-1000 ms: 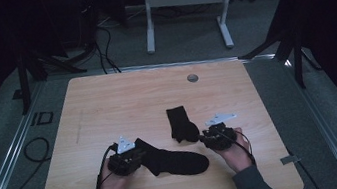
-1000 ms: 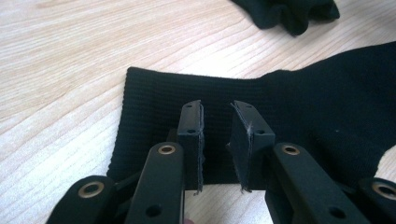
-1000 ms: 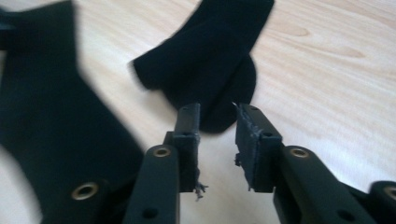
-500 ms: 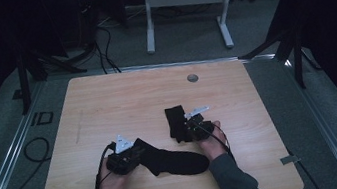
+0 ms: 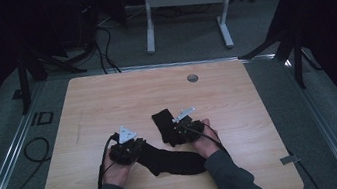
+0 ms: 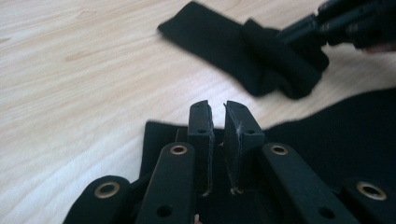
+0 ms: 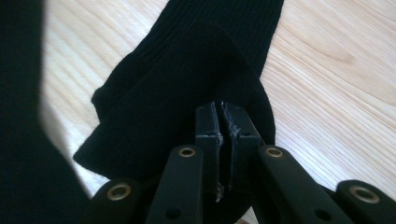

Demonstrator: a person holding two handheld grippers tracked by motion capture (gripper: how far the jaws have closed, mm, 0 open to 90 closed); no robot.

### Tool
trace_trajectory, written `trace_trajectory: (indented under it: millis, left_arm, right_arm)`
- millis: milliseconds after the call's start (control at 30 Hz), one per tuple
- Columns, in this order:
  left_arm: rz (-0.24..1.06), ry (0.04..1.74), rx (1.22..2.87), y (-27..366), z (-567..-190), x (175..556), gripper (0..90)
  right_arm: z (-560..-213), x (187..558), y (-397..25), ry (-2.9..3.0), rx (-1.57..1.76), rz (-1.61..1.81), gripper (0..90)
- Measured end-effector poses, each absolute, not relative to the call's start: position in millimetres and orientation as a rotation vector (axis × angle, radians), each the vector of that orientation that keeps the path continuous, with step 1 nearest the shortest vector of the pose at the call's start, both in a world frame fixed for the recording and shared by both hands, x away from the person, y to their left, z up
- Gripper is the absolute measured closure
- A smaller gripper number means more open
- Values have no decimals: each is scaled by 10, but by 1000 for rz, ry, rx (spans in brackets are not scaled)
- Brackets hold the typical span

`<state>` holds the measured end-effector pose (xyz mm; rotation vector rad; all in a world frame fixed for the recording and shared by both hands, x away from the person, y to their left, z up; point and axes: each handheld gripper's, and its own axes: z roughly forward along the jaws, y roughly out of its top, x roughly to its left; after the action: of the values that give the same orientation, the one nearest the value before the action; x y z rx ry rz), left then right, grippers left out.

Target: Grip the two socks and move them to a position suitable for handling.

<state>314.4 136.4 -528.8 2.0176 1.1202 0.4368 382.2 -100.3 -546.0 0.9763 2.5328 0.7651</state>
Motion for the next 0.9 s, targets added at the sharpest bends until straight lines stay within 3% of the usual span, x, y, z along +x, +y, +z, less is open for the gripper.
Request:
trace_trajectory:
  millis: [267,633,900]
  left_arm:
    - [431,1132,2041,1166,-5329,3494,899]
    - [417,1128,2157,792,-5540,3795,900]
    - [448,1137,2159,794,-5558,3790,900]
  right_arm:
    - [-5457,3830,-948,2595,886,788,853]
    - [-5454,3827,-931,2619,853,793,852]
    - [-5460,3838,-1062,2609,917,829,851]
